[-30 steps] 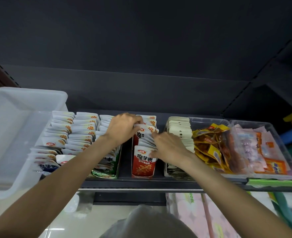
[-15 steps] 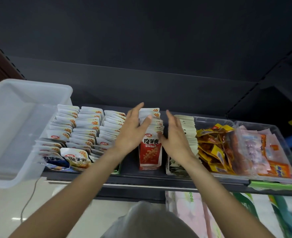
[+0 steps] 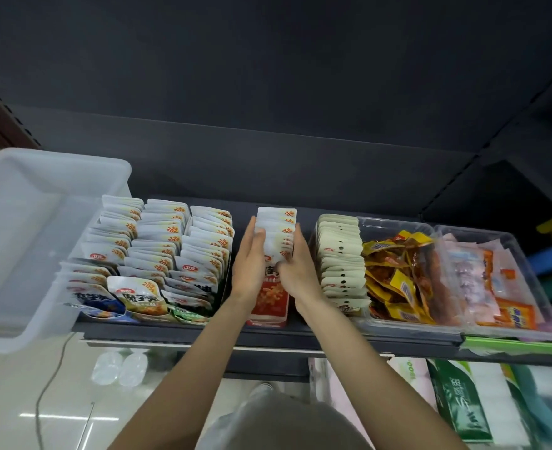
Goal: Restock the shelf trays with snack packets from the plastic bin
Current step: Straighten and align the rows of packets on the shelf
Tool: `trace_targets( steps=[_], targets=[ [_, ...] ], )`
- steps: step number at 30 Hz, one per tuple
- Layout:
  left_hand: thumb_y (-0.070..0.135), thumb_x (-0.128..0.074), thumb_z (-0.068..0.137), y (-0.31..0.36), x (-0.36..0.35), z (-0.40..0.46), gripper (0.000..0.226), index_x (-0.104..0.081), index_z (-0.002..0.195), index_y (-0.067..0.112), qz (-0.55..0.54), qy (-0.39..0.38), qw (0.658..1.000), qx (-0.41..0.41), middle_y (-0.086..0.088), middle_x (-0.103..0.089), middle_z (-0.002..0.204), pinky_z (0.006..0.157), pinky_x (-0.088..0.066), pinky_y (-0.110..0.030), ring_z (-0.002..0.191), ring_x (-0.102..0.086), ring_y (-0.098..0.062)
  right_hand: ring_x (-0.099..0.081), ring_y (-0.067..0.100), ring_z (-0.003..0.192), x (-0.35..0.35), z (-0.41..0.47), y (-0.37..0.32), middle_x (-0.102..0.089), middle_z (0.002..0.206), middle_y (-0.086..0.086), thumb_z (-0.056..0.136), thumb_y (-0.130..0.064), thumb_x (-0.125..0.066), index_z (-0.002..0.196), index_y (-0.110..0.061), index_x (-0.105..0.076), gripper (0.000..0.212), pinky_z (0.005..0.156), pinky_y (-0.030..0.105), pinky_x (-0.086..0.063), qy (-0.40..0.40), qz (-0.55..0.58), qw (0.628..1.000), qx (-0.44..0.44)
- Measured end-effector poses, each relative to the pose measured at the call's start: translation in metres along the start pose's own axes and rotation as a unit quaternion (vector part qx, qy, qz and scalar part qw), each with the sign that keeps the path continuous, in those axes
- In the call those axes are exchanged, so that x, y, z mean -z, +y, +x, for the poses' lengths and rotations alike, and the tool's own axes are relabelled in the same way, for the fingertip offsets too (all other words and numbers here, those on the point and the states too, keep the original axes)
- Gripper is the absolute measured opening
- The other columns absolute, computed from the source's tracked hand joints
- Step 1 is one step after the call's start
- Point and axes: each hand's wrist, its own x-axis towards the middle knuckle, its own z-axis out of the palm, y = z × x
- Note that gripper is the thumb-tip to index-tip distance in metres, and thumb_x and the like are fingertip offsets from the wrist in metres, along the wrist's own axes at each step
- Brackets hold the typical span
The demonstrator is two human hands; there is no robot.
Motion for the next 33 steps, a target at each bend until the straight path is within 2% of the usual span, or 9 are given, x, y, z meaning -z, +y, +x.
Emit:
trace_targets(
  steps=[5,9,13,16,19,21,26,30,33],
  targets=[
    [0.042,-0.035,0.099,0.001,0.003,-0.005,0.043,-0.033,0.142,0.035,0.034,0.0,0.999,-0.035,0.01,-0.033,0.15,0.113,-0.028,-0.038,0.135,-0.034,-0.008,-0.039,0.015,0.133,-0.005,-0.003,0.016,-0.04,0.144,-0.003,0.074,-0.038,-0.055,0.144,-0.028,-0.026,0.076,0.107,0.047,-0.038,0.004,-0.005,1.0,-0.003],
    [0.034,-0.038,0.1,0.003,-0.001,-0.008,0.048,-0.027,0.147,0.032,-0.025,-0.028,0.999,-0.017,0.008,-0.035,0.149,0.111,-0.032,-0.034,0.132,-0.039,-0.008,-0.032,0.01,0.138,-0.004,-0.011,0.001,-0.03,0.152,-0.002,0.088,-0.009,-0.054,0.151,-0.024,-0.007,0.081,0.113,0.04,-0.032,-0.015,-0.007,1.0,0.023],
    [0.025,-0.038,0.101,0.002,0.002,-0.012,0.049,-0.025,0.147,0.031,-0.095,-0.057,0.994,-0.016,0.009,-0.044,0.142,0.105,-0.039,-0.028,0.122,-0.049,-0.004,-0.012,0.007,0.144,0.003,-0.025,-0.011,-0.007,0.159,-0.004,0.093,-0.004,-0.051,0.152,-0.019,0.005,0.082,0.115,0.021,-0.014,-0.001,-0.07,0.996,0.05],
    [0.026,-0.035,0.102,0.006,0.002,-0.013,0.05,-0.02,0.149,0.03,-0.066,-0.058,0.995,-0.043,0.023,-0.035,0.138,0.09,-0.038,-0.003,0.115,-0.042,0.015,0.005,0.004,0.144,0.007,-0.027,-0.017,0.009,0.159,-0.003,0.09,0.006,-0.05,0.151,-0.018,0.009,0.088,0.114,0.013,-0.005,0.01,-0.115,0.989,0.096],
    [0.026,-0.035,0.102,0.004,0.005,-0.01,0.051,-0.018,0.149,0.031,-0.061,-0.033,0.996,-0.05,0.02,-0.026,0.146,0.092,-0.033,-0.006,0.126,-0.032,0.007,0.007,0.009,0.145,0.022,-0.02,-0.027,0.016,0.158,-0.001,0.085,0.013,-0.053,0.152,-0.019,0.004,0.094,0.113,0.017,-0.017,0.001,-0.183,0.974,0.133],
    [0.019,-0.041,0.099,0.001,0.009,-0.008,0.054,-0.02,0.148,0.032,-0.062,-0.033,0.997,-0.039,0.018,-0.031,0.145,0.096,-0.038,-0.015,0.127,-0.038,0.001,0.001,0.018,0.147,0.036,-0.012,-0.034,0.013,0.159,0.0,0.084,0.012,-0.055,0.152,-0.018,-0.003,0.09,0.113,0.03,-0.029,-0.024,-0.277,0.944,0.175],
    [0.002,-0.069,0.079,-0.018,0.011,0.001,0.092,-0.014,0.15,0.022,0.108,-0.046,0.993,-0.025,0.001,-0.033,0.15,0.109,-0.037,-0.042,0.136,-0.035,-0.014,-0.001,0.024,0.147,0.058,0.033,-0.044,-0.002,0.159,0.011,0.086,-0.013,-0.068,0.151,-0.011,-0.005,0.091,0.119,0.034,-0.011,-0.132,-0.509,0.834,0.169],
    [-0.003,-0.072,0.071,-0.026,0.005,0.001,0.086,-0.031,0.141,0.027,0.162,-0.07,0.98,-0.088,0.007,-0.055,0.128,0.093,-0.045,-0.021,0.116,-0.052,-0.002,-0.048,0.03,0.124,0.057,0.053,-0.052,-0.048,0.135,0.01,0.079,-0.029,-0.075,0.139,-0.009,-0.034,0.075,0.093,0.037,-0.041,-0.164,-0.555,0.801,0.156],
    [-0.008,-0.069,0.072,-0.029,0.002,0.001,0.09,-0.026,0.141,0.03,0.154,-0.075,0.979,-0.112,0.011,-0.052,0.128,0.089,-0.04,-0.008,0.114,-0.049,0.007,-0.055,0.033,0.112,0.054,0.053,-0.051,-0.053,0.124,0.01,0.079,-0.028,-0.073,0.132,-0.01,-0.038,0.066,0.082,0.035,-0.042,-0.154,-0.565,0.793,0.169]
  ],
)
